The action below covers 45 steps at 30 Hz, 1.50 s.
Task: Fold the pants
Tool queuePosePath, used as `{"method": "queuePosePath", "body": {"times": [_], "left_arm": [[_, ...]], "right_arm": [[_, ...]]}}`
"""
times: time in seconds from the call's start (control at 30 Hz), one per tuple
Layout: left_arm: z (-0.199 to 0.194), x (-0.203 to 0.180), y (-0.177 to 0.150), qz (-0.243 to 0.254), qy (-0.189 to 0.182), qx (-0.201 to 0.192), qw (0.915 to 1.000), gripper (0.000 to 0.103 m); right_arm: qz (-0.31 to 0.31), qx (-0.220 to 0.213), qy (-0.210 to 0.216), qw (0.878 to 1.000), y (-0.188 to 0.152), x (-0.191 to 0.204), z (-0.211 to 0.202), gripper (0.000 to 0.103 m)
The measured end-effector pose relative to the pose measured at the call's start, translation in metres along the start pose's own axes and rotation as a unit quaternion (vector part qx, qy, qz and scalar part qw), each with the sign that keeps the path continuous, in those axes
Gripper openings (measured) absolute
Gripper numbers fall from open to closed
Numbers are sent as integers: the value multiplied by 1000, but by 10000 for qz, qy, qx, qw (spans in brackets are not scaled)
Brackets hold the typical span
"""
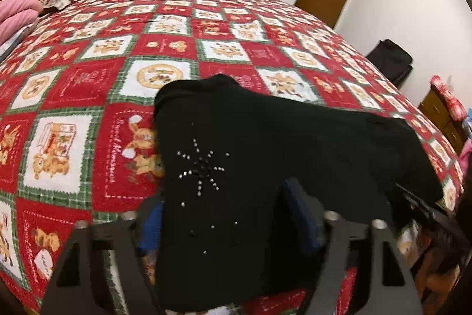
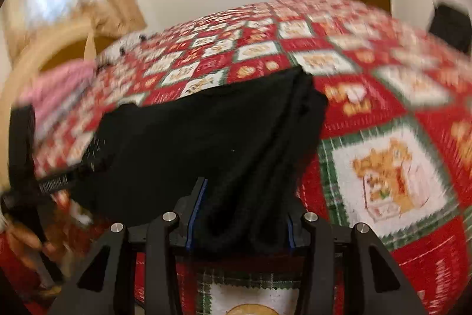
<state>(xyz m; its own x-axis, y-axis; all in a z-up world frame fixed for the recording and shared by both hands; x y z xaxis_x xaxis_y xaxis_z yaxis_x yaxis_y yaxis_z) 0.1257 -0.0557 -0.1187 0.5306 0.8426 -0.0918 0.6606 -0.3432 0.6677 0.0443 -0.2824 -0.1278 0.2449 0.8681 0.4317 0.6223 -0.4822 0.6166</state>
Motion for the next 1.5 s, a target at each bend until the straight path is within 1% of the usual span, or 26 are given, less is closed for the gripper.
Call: {"method": "queuePosePath", "body": {"times": [0.03, 0.13, 0.17, 0.2, 0.27, 0.33, 0.43, 0.5, 0.57, 0.63, 0.73, 0.8, 0.87, 0.93, 1.0, 1.03, 1.07, 1.1, 1.13, 1.2, 1.3, 1.4, 1.5], "left_arm": [[-1, -2, 0, 1, -98, -10, 10000, 56], [0, -1, 1, -93, -182, -7, 9998, 49], [0, 0, 1, -174, -224, -16, 9996, 42], [-1, 3, 1, -320, -330, -33, 9989, 37], [0, 8, 1, -485, -420, -36, 9979, 33], [1, 10, 0, -571, -455, -48, 9973, 33], [0, 10, 0, -623, -395, -55, 9973, 33], [1, 11, 0, -644, -398, -47, 9971, 38], [2, 12, 1, -727, -451, -40, 9963, 40], [3, 12, 3, -751, -409, -52, 9963, 40], [3, 9, 3, -607, -315, -84, 9976, 37], [2, 9, 2, -548, -280, -106, 9980, 27], [2, 10, 2, -580, -335, -120, 9977, 24], [2, 11, 2, -619, -353, -127, 9974, 23], [1, 8, 2, -500, -239, -144, 9984, 22], [0, 3, 2, -298, -72, -150, 9994, 22], [-1, 0, 3, -182, 17, -154, 9997, 21], [-3, -5, 4, -21, 114, -169, 9998, 21], [-5, -8, 5, 108, 175, -206, 9996, 21], [-12, -8, 7, 94, 71, -310, 9995, 21], [-23, -1, 12, -69, -111, -452, 9989, 21], [-35, 6, 20, -262, -290, -600, 9974, 21], [-46, 15, 29, -232, -99, -744, 9969, 21]], "right_arm": [[291, 49, 182, 9994, 2, -7, 1, 46], [713, 89, 499, 9962, 4, -16, 1, 46], [834, 97, 581, 9948, 5, -18, 1, 46], [887, 99, 615, 9941, 5, -19, 1, 46], [931, 124, 641, 9935, 6, -18, 2, 46], [883, 146, 620, 9941, 6, -17, 3, 46], [934, 220, 659, 9932, 8, -17, 3, 46], [1008, 300, 727, 9918, 10, -19, 1, 46], [1064, 381, 782, 9905, 11, -21, 1, 46], [1124, 385, 815, 9896, 9, -22, 3, 46], [1150, 384, 835, 9891, 9, -22, 3, 46], [1216, 416, 867, 9879, 9, -24, 4, 47], [1316, 430, 920, 9861, 9, -26, 3, 48], [1347, 435, 908, 9858, 9, -26, 3, 48], [1200, 455, 761, 9888, 8, -22, 3, 48], [1072, 458, 658, 9910, 8, -19, 3, 43], [806, 433, 414, 9949, 8, -14, 3, 40], [617, 414, 261, 9969, 8, -11, 3, 37], [294, 372, 55, 9989, 6, -3, 1, 35], [40, 304, -67, 9995, 7, 5, -4, 32], [-45, 220, 115, 9997, 15, 15, -17, 31], [-177, 59, 410, 9990, 27, 36, -35, 30], [-528, -67, 662, 9964, 40, 68, -46, 30]]}}
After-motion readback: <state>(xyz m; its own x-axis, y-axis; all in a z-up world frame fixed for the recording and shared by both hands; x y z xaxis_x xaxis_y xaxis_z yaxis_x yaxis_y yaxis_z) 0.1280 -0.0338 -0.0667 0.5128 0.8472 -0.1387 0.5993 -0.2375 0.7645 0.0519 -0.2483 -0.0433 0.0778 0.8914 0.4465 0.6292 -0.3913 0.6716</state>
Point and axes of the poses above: each gripper's, at about its wrist camera, not at the fingertips, and z roughly the way its jaws point, x to its left, y to its top, the point moved 6 cm from there along z, roughly the way its jaws point, and after that the axes turned 13 degrees about z, right-handed, at the moved point
